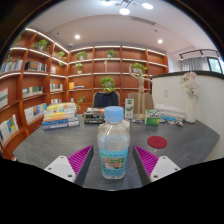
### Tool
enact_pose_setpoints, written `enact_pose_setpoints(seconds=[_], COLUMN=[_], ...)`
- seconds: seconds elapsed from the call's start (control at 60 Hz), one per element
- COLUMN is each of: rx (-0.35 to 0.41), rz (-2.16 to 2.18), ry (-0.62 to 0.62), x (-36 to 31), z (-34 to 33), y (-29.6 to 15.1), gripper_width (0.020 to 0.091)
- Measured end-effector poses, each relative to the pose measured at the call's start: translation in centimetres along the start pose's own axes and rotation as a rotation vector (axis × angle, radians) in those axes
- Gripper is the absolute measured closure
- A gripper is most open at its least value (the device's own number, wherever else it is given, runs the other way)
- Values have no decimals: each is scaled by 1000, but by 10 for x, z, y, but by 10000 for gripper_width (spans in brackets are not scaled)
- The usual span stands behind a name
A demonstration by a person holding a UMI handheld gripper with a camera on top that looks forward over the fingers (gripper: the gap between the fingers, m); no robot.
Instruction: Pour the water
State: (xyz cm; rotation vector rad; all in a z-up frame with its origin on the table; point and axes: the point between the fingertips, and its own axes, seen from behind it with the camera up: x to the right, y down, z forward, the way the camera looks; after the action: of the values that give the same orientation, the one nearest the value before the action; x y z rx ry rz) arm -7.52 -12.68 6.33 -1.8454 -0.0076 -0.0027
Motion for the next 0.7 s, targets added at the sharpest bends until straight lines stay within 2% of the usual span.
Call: enact_pose_setpoints(seconds=[0.05,0.1,0.15,0.183,0.267,0.283,0.3,0.317,0.35,0.367,0.567,0.7], rx=[7,20,28,30,38,41,44,46,47,46,7,17], rz=[13,16,22,11,11,13,11,10,8,12,10,120], ry=[-17,-39,-32,-13,-51,-53,-54,-54,-52,-53,-37,-117], x=[-4,-8,-6,-3,-10,-10,-10,-10,-9,-8,-19,-64], z=[6,10,15,17,17,17,18,18,18,23,17,23], y=[0,-2,-2,-2,-3,-3,-3,-3,-3,-5,-4,-23], gripper_width=[315,396,523,676,705,743,742,774,774,806,807,806])
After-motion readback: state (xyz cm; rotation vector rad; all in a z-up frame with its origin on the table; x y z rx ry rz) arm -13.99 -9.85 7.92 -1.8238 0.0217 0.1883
